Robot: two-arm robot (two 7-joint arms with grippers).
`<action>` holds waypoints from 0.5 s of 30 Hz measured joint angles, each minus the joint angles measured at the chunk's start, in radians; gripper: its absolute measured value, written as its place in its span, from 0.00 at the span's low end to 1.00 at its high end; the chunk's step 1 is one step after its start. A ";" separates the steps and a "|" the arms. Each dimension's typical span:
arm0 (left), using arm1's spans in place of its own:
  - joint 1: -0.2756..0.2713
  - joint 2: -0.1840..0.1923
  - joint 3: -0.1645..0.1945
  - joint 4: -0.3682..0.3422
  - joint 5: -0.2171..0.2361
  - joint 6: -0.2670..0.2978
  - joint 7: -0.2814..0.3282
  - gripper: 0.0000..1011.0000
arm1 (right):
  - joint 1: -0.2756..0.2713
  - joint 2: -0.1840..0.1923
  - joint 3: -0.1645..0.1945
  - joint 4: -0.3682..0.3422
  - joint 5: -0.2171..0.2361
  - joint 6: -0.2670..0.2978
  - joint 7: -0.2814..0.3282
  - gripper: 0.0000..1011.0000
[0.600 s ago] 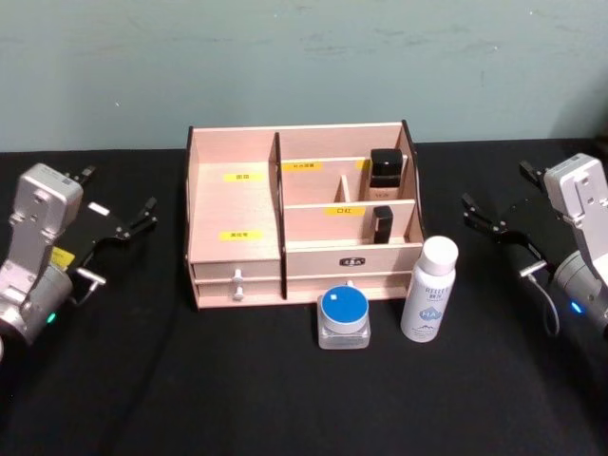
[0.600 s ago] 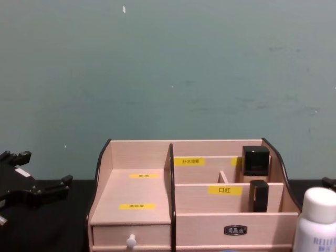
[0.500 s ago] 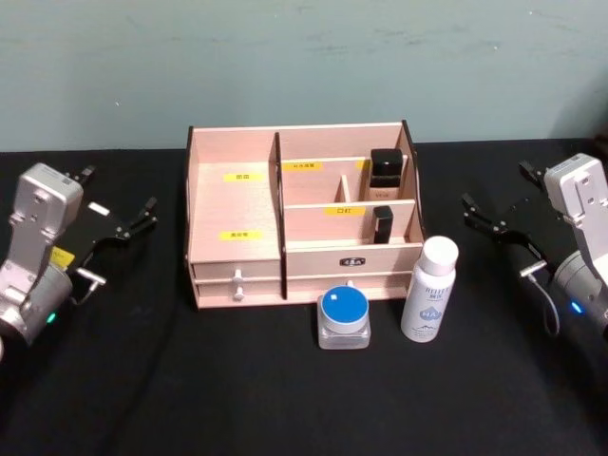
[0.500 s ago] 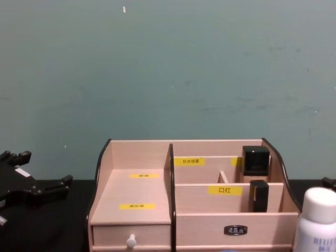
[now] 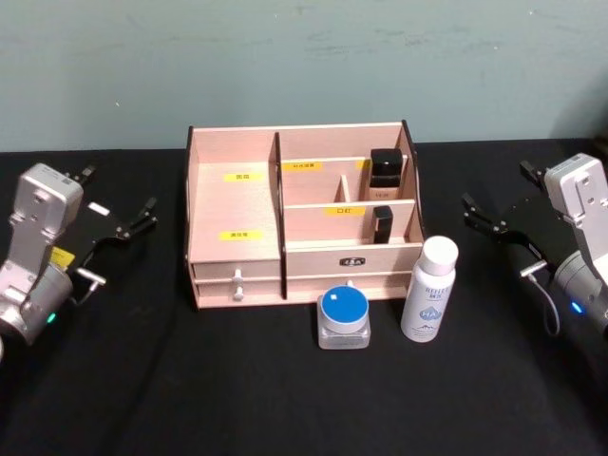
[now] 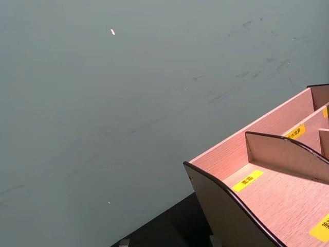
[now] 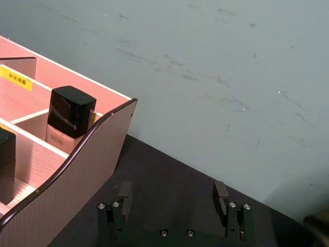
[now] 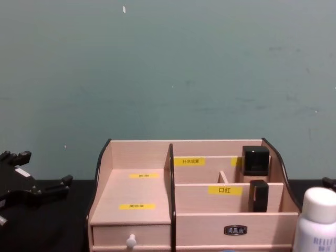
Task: Pick up the facial cleanser and watermelon frost from the table and place them into the tiered storage box.
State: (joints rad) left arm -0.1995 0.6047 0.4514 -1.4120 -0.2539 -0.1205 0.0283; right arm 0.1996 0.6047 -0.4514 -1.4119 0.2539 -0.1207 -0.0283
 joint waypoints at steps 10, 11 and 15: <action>0.000 0.000 0.000 0.000 0.000 0.000 0.000 0.99 | 0.000 0.000 0.000 0.000 0.000 0.000 0.000 0.99; 0.000 0.000 0.000 0.000 0.000 0.000 0.000 0.99 | 0.000 0.000 0.000 0.000 0.000 0.000 0.000 0.99; 0.000 0.000 0.000 0.000 0.000 0.000 0.000 0.99 | 0.000 0.000 0.000 0.000 0.000 0.000 0.000 0.99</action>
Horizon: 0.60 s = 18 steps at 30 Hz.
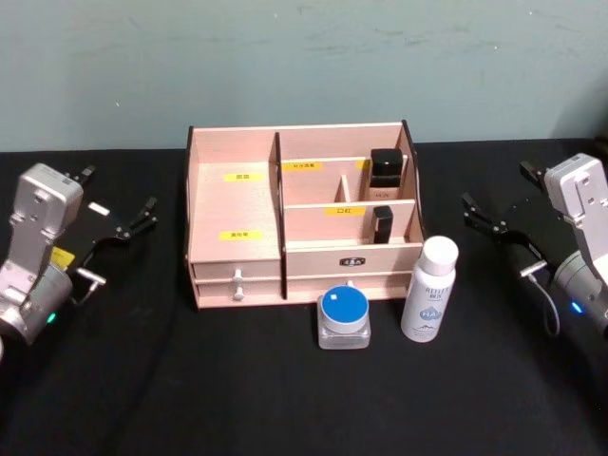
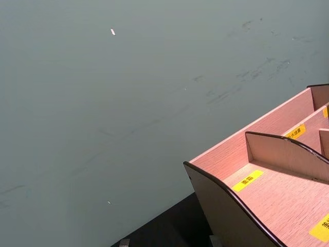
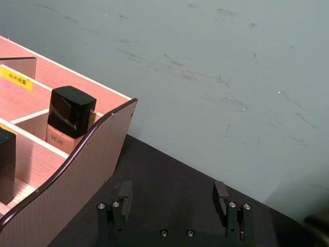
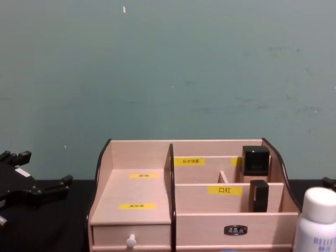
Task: Pick up the facial cleanser and watermelon frost from the table and place them into the tiered storage box.
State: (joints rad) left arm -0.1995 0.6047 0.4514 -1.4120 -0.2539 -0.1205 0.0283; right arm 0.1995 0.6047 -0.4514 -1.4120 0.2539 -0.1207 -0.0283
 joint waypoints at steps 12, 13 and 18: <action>0.000 0.000 0.000 0.000 0.000 0.000 0.000 0.99 | -0.049 0.029 0.061 -0.085 0.008 0.031 0.008 0.99; 0.000 0.000 0.000 0.000 0.000 0.000 0.000 0.99 | -0.059 0.035 0.068 -0.102 0.012 0.031 0.010 0.99; 0.000 0.000 0.000 0.000 0.000 0.000 0.000 0.99 | -0.144 0.084 0.116 -0.244 0.041 0.039 0.028 0.99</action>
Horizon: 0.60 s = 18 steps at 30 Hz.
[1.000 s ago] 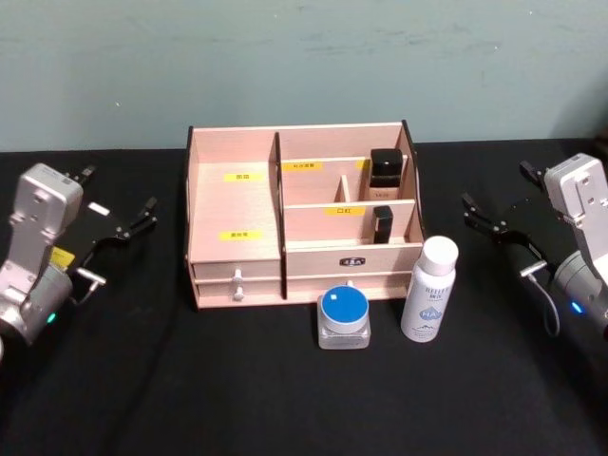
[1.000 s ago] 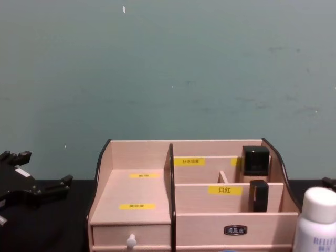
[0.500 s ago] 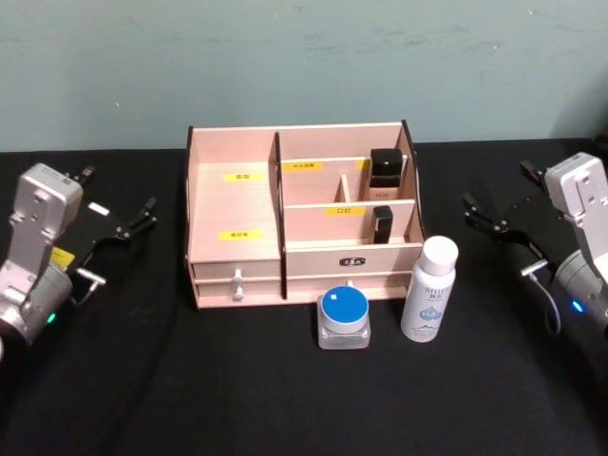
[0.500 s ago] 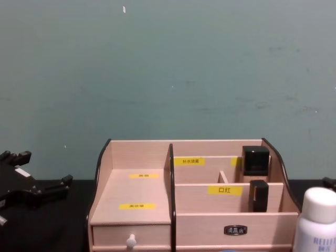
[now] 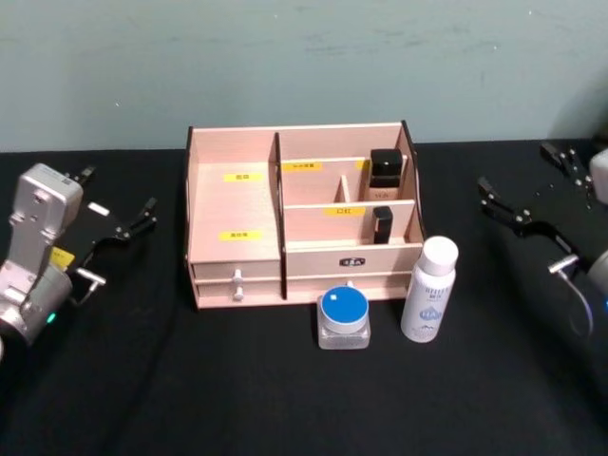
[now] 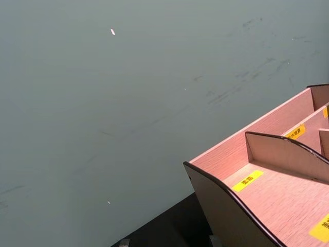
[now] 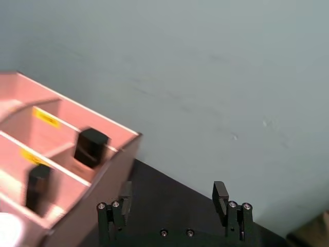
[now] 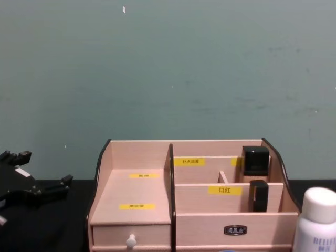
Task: Pick up the facial cleanser and watermelon frost from the table and place them into the tiered storage box.
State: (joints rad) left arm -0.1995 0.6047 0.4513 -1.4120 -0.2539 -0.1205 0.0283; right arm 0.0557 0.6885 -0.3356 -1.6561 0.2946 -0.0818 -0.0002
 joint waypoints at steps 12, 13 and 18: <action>0.000 0.000 0.000 0.000 0.000 0.000 0.000 0.99 | -0.247 0.097 0.135 -0.297 0.117 0.042 0.038 0.99; 0.000 0.000 0.000 0.000 0.000 0.000 0.000 0.99 | -0.277 0.106 0.150 -0.323 0.131 0.049 0.043 0.99; 0.000 0.000 0.000 0.000 0.000 0.000 0.000 0.99 | -0.351 0.121 0.181 -0.375 0.159 0.067 0.056 0.99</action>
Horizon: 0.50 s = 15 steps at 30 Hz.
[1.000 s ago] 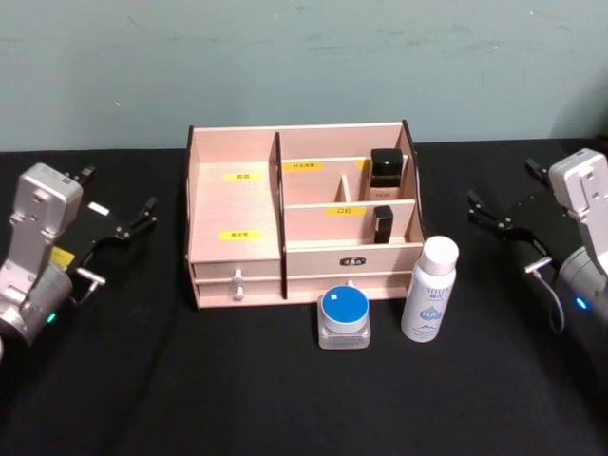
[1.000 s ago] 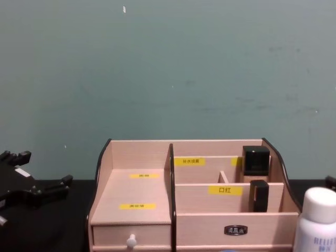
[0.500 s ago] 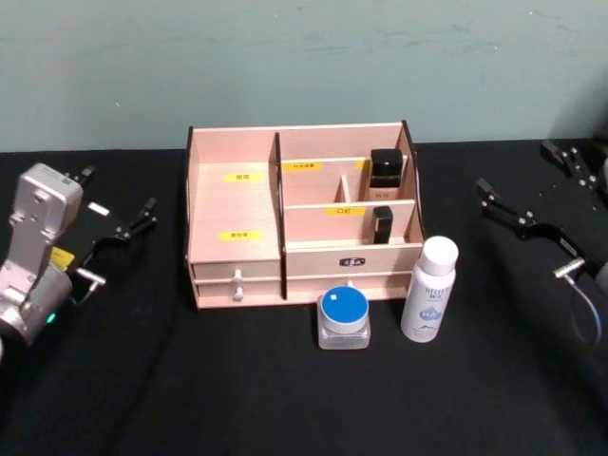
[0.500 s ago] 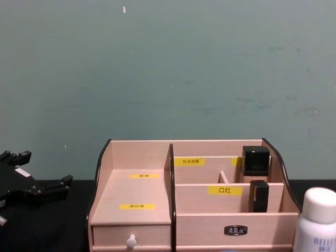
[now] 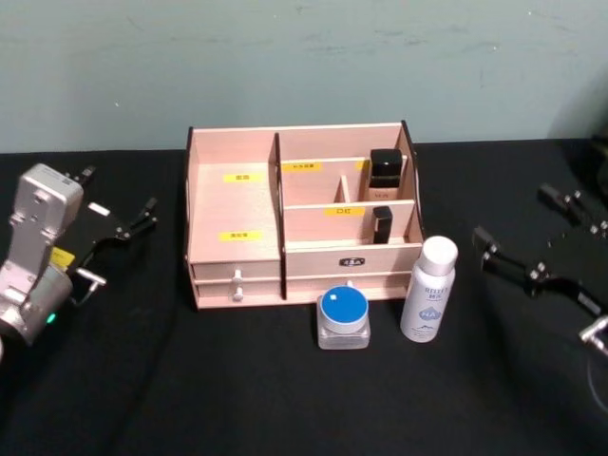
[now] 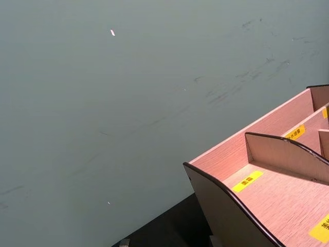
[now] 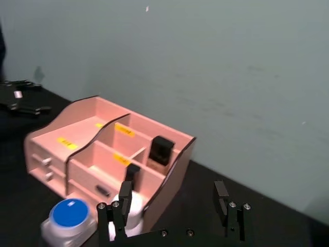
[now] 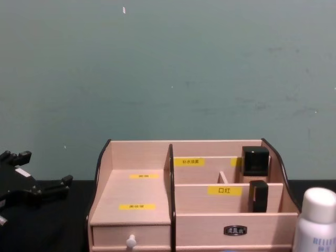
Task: Pick up the facial cleanser and watermelon frost from the table and place them into the tiered storage box.
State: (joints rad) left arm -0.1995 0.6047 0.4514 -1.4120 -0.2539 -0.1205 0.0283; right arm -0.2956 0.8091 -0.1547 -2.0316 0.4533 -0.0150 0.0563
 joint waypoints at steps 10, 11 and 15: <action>0.000 0.000 0.000 0.000 0.000 0.000 0.000 0.99 | -0.084 0.003 0.006 -0.043 0.023 -0.006 0.063 0.99; 0.000 0.000 0.000 0.000 0.000 0.000 0.000 0.99 | -0.087 0.002 0.003 -0.043 0.023 -0.005 0.066 0.99; 0.000 0.000 0.000 0.000 0.000 0.000 0.000 0.99 | -0.094 -0.010 -0.013 -0.036 0.017 0.010 0.078 0.99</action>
State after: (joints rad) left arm -0.1995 0.6047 0.4514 -1.4120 -0.2539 -0.1205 0.0283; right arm -0.3897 0.7987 -0.1681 -2.0674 0.4702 -0.0047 0.1343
